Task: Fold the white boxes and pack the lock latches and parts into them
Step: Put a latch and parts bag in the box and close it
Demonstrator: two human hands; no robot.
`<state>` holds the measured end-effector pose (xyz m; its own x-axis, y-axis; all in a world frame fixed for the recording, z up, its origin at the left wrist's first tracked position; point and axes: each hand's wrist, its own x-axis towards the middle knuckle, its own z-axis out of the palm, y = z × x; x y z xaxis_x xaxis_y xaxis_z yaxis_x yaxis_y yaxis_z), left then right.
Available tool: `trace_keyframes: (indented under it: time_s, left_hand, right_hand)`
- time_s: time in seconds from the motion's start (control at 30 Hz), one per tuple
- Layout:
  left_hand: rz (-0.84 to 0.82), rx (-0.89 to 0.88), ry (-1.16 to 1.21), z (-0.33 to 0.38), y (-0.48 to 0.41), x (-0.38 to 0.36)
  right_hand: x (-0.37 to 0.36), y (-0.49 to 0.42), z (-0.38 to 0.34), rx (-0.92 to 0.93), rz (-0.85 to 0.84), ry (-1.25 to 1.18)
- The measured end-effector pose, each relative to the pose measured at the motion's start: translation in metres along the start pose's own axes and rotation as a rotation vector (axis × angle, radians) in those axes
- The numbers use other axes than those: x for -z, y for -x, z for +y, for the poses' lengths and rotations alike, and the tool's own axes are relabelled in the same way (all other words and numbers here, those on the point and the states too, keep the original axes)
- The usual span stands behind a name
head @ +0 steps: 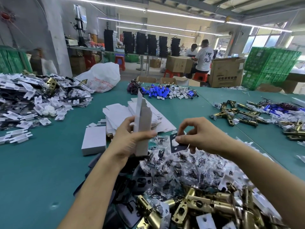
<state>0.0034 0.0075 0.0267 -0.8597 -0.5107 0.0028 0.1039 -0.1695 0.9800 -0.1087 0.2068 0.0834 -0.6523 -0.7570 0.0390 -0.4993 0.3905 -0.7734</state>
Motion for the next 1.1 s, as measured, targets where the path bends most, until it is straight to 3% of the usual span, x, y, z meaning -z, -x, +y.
trace_keyframes:
  time_s: [0.13,0.23,0.3,0.5,0.63,0.83,0.93,1.1]
  left_hand:
    - [-0.178,0.070,-0.081,-0.006,0.005,-0.009]
    - [-0.201,0.084,-0.130,-0.009,0.006,-0.011]
    - [-0.208,0.091,-0.143,-0.010,0.006,-0.011]
    - [-0.293,0.135,-0.173,-0.012,0.006,-0.011]
    - [-0.405,0.142,-0.178,-0.010,0.009,-0.012]
    - [-0.683,0.155,-0.111,-0.002,0.018,-0.006]
    - [-0.745,0.155,-0.080,-0.001,0.021,-0.008]
    - [-0.778,0.214,0.079,-0.003,0.025,-0.006]
  right_hand:
    - [0.004,0.012,0.010,-0.082,0.057,-0.139]
    - [0.010,0.020,0.015,-0.086,-0.025,-0.250]
    - [0.013,0.025,0.019,-0.030,-0.054,-0.181]
    - [0.018,0.031,0.018,0.151,0.129,0.049]
    - [0.023,0.031,0.016,0.215,0.272,-0.038]
    - [0.030,0.038,0.003,0.333,0.173,-0.385]
    - [0.031,0.039,-0.013,0.454,0.153,-0.320]
    - [0.021,0.039,-0.036,0.596,0.189,0.110]
